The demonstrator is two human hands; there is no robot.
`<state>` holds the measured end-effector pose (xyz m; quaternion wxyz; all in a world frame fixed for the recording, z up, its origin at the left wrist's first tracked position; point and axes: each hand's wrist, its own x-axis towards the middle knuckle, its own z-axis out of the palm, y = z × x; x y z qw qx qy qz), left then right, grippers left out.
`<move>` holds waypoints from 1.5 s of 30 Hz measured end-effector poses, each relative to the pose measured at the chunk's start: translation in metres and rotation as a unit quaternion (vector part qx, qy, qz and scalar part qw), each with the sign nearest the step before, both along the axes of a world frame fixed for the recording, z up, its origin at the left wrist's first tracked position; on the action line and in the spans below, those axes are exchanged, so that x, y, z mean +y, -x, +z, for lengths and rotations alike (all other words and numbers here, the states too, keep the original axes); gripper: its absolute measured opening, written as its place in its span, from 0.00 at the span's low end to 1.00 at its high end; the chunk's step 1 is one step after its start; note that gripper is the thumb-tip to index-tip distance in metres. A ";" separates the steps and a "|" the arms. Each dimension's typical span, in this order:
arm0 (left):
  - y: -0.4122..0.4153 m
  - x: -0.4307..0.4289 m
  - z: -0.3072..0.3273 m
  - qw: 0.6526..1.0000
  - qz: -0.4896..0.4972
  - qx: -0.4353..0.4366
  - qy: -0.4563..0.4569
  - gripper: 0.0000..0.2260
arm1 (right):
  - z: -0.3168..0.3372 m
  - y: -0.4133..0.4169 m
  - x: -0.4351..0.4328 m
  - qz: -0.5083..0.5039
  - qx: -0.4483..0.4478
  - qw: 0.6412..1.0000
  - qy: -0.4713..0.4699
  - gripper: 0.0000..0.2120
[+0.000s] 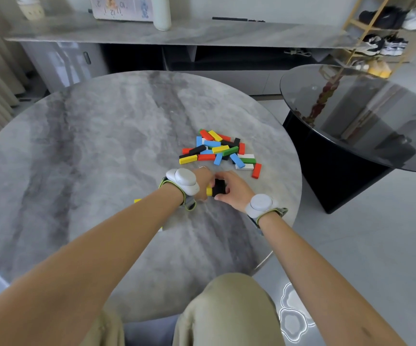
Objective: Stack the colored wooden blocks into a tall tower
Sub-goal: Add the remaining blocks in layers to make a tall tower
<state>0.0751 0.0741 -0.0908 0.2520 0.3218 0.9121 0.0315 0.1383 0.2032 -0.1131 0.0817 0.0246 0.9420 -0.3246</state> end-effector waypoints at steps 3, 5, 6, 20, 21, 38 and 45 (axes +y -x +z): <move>-0.004 0.002 0.001 1.000 0.008 0.011 -0.013 0.25 | 0.000 -0.002 0.001 0.006 -0.003 1.000 0.005 0.29; -0.004 0.001 0.000 0.999 0.017 0.013 -0.027 0.28 | -0.001 -0.002 0.002 0.012 -0.001 1.000 0.005 0.32; -0.004 0.001 -0.001 0.999 0.026 0.013 -0.035 0.30 | 0.000 -0.003 0.002 0.011 -0.002 1.000 0.002 0.33; -0.020 0.015 -0.009 0.995 0.079 0.042 -0.049 0.19 | -0.006 -0.003 0.017 0.021 -0.014 0.999 -0.048 0.29; -0.021 0.016 -0.010 0.995 0.083 0.039 -0.049 0.19 | -0.006 -0.004 0.017 0.023 -0.011 0.998 -0.050 0.29; -0.031 0.000 0.014 0.992 0.092 0.080 -0.020 0.37 | 0.009 -0.011 0.006 -0.095 -0.115 0.988 -0.029 0.43; -0.030 -0.049 0.049 0.976 0.160 0.112 -0.098 0.39 | 0.001 -0.016 -0.046 -0.249 -0.103 0.945 -0.187 0.44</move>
